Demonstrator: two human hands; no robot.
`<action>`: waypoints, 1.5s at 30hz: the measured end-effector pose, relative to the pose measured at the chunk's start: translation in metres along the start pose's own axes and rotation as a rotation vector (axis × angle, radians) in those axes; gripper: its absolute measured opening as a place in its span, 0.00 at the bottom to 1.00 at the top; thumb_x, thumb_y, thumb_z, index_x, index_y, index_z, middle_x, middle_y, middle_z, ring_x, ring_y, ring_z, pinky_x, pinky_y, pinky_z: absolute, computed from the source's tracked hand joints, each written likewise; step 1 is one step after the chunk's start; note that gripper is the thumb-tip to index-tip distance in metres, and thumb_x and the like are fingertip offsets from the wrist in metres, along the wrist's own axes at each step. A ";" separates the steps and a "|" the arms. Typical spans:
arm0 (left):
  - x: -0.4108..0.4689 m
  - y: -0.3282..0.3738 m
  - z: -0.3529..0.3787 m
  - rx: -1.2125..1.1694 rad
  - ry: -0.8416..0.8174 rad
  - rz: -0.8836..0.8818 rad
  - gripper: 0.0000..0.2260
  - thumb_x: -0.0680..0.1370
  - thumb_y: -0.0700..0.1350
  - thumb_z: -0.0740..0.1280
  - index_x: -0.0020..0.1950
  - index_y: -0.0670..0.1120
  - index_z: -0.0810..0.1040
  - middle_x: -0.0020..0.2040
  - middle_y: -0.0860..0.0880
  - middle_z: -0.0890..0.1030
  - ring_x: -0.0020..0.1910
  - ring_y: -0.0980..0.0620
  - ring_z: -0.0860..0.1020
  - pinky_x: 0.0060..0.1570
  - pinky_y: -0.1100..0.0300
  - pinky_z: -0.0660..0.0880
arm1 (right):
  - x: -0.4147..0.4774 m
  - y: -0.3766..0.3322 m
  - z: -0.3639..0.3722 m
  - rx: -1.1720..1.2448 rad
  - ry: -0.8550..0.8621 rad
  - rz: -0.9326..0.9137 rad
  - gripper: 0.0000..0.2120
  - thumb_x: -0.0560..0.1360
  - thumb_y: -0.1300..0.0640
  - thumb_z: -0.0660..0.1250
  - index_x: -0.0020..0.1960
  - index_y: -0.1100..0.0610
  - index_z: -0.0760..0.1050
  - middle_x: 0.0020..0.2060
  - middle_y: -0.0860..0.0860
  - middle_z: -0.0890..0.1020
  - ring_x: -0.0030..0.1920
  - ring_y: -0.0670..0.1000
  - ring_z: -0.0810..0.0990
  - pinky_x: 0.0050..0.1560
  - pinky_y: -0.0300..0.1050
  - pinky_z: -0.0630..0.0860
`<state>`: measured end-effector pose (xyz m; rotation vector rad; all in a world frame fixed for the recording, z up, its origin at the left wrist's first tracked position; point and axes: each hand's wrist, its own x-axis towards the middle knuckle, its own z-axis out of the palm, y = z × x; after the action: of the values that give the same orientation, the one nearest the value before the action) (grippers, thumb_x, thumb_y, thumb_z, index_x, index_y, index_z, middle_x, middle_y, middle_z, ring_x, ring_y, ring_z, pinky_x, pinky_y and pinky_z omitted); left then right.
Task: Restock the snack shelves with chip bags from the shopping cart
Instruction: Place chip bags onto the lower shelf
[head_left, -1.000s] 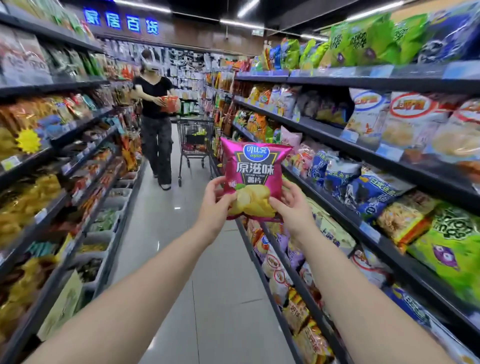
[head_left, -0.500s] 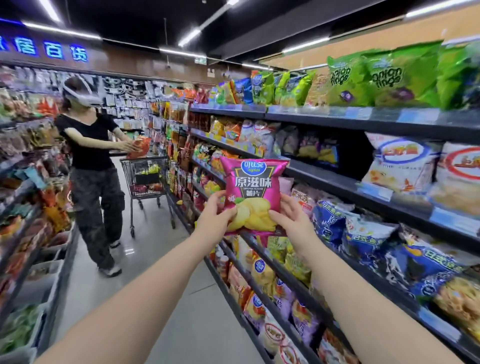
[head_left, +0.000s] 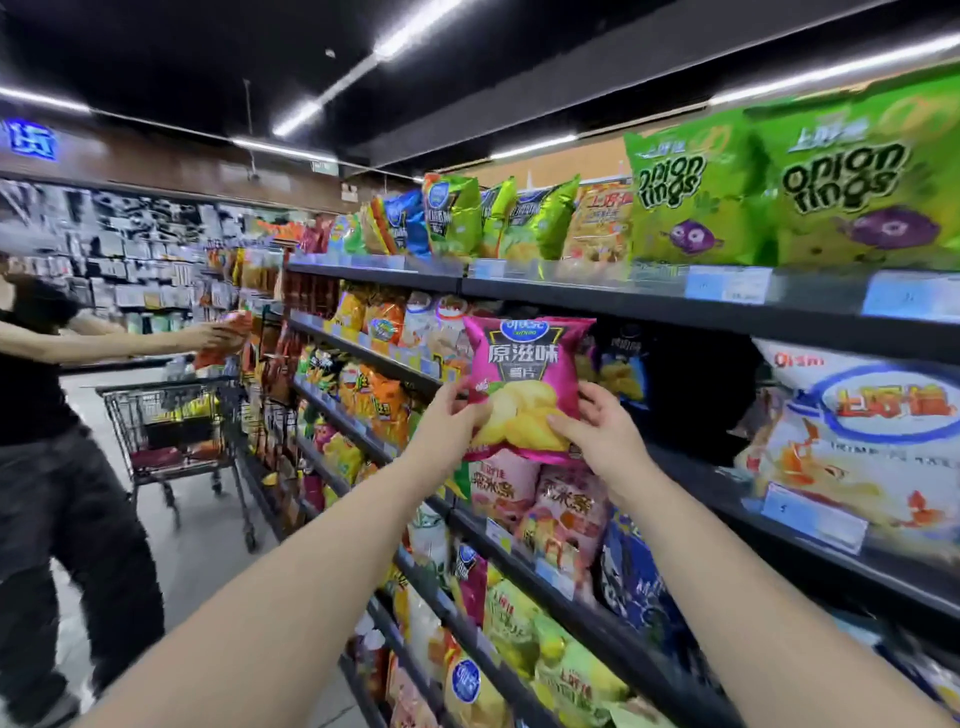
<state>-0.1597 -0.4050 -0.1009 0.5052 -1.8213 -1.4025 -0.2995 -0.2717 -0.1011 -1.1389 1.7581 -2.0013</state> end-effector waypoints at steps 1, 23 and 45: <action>0.020 0.001 0.005 0.010 -0.007 0.002 0.20 0.80 0.45 0.65 0.72 0.49 0.67 0.60 0.45 0.77 0.53 0.51 0.78 0.48 0.61 0.74 | 0.020 0.001 -0.004 0.000 0.002 0.020 0.31 0.70 0.63 0.75 0.70 0.57 0.68 0.61 0.58 0.79 0.60 0.56 0.79 0.62 0.58 0.75; 0.348 -0.081 0.050 0.189 -0.429 0.009 0.11 0.77 0.39 0.71 0.51 0.47 0.69 0.51 0.47 0.79 0.47 0.50 0.76 0.34 0.66 0.73 | 0.267 0.076 0.009 -0.857 0.383 0.277 0.40 0.70 0.55 0.75 0.76 0.54 0.57 0.67 0.59 0.72 0.66 0.58 0.71 0.59 0.44 0.70; 0.435 -0.110 0.089 0.382 -0.573 0.140 0.40 0.69 0.46 0.78 0.74 0.44 0.60 0.72 0.46 0.68 0.71 0.45 0.68 0.70 0.54 0.66 | 0.311 0.101 0.025 -0.610 0.562 0.318 0.31 0.67 0.65 0.77 0.66 0.56 0.67 0.54 0.48 0.73 0.55 0.54 0.76 0.50 0.59 0.81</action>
<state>-0.5155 -0.6903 -0.0698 0.1554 -2.5566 -1.1769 -0.5202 -0.5130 -0.0745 -0.3584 2.7488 -1.7313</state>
